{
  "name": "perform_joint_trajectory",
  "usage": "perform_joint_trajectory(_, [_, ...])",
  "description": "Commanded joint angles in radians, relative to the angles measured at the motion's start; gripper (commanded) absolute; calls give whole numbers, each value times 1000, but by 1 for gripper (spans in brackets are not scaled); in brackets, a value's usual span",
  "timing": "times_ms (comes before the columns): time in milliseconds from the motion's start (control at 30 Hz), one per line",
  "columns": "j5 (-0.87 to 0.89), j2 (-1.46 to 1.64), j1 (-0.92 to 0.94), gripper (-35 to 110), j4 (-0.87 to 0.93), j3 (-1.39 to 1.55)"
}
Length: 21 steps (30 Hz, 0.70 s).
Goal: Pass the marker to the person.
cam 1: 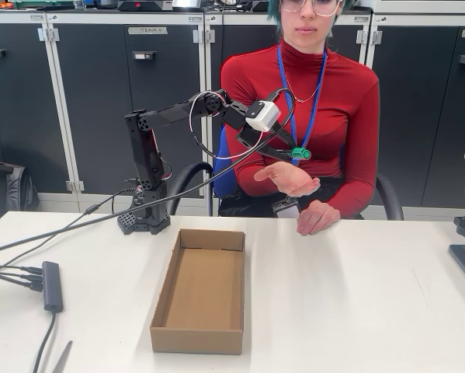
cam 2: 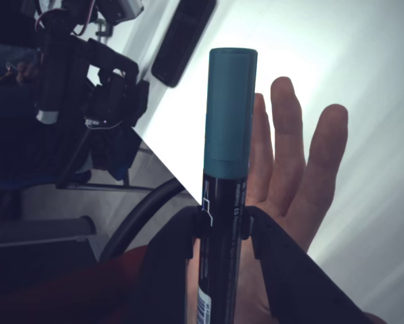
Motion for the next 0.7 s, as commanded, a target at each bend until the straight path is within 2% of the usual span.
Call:
perform_joint_trajectory(0, [8,57,6,15,-28,-5])
perform_joint_trajectory(200, [6,57,12,28,-35,-6])
perform_joint_trajectory(667, [3,63,25,29,-32,-8])
